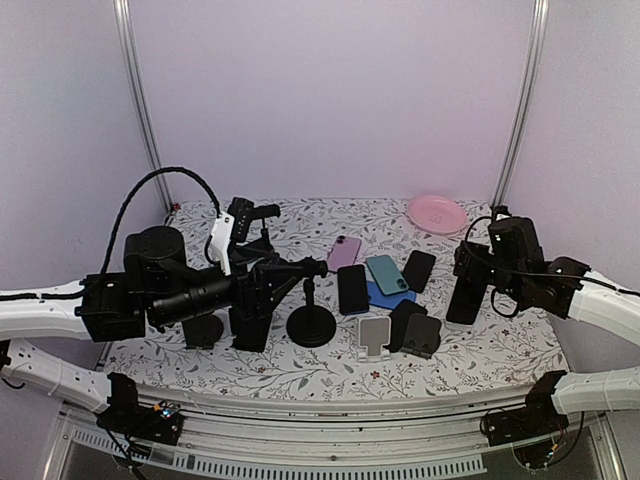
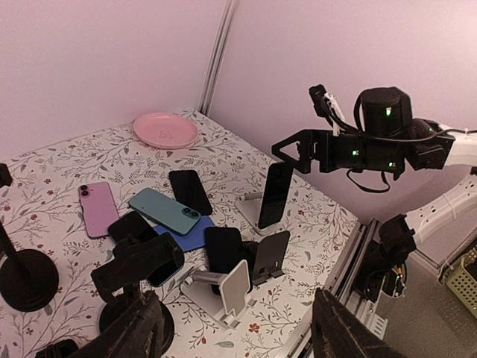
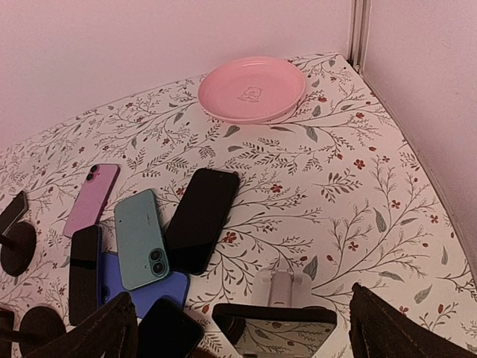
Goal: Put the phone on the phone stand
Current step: Place the phone on the phone stand, then move the phone to the center of the board.
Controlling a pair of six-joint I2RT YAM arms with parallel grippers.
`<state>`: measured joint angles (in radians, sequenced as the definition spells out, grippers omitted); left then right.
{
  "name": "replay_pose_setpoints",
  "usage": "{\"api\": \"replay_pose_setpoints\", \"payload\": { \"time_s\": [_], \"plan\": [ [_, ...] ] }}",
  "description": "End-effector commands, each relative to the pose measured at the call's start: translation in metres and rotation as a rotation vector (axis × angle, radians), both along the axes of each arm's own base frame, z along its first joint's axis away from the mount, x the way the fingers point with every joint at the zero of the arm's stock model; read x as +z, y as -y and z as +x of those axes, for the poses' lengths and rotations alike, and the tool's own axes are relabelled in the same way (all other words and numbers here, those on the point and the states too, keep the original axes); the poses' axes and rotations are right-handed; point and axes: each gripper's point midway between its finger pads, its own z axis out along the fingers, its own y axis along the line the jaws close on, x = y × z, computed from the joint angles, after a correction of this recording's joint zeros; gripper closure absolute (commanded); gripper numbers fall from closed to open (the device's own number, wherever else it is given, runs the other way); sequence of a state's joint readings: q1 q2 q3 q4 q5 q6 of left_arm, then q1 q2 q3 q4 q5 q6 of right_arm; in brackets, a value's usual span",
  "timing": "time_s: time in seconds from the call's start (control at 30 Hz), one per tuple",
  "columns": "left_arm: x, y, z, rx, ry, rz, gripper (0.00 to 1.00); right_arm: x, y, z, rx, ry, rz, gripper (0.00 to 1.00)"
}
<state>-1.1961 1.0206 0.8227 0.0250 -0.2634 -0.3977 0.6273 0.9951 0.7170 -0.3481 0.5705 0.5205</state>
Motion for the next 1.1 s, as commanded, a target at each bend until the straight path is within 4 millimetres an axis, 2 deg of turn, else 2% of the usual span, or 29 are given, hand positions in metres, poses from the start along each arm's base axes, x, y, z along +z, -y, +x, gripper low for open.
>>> {"api": "replay_pose_setpoints", "payload": {
  "time_s": [0.0, 0.17, 0.3, 0.4, 0.53, 0.7, 0.8, 1.07],
  "plan": [
    [0.003, -0.004, 0.003, 0.007, -0.003, -0.021, 0.32, 0.013, -0.017, -0.008, 0.085, -0.035, 0.085, 0.01],
    [0.003, -0.005, 0.003, 0.010, -0.004, -0.023, 0.32, 0.025, -0.046, -0.014, 0.198, -0.042, 0.153, 0.00],
    [0.001, -0.004, 0.004, 0.011, -0.009, -0.025, 0.32, 0.030, -0.078, -0.014, 0.284, -0.041, 0.180, 0.06],
    [0.000, -0.003, 0.004, 0.009, -0.013, -0.030, 0.32, 0.025, -0.103, -0.008, 0.324, -0.063, 0.172, 0.10],
    [-0.002, -0.004, 0.004, 0.010, -0.018, -0.031, 0.32, 0.018, -0.124, 0.004, 0.351, -0.071, 0.198, 0.19],
    [0.000, -0.008, 0.004, 0.016, -0.016, -0.032, 0.32, -0.007, -0.128, 0.012, 0.318, -0.113, 0.178, 0.26],
    [0.000, -0.010, 0.004, 0.019, -0.013, -0.028, 0.31, -0.018, -0.128, 0.014, 0.306, -0.123, 0.176, 0.27],
    [-0.003, -0.017, 0.004, 0.031, -0.022, -0.035, 0.31, -0.023, -0.134, 0.027, 0.284, -0.132, 0.149, 0.25]
  ]
}}
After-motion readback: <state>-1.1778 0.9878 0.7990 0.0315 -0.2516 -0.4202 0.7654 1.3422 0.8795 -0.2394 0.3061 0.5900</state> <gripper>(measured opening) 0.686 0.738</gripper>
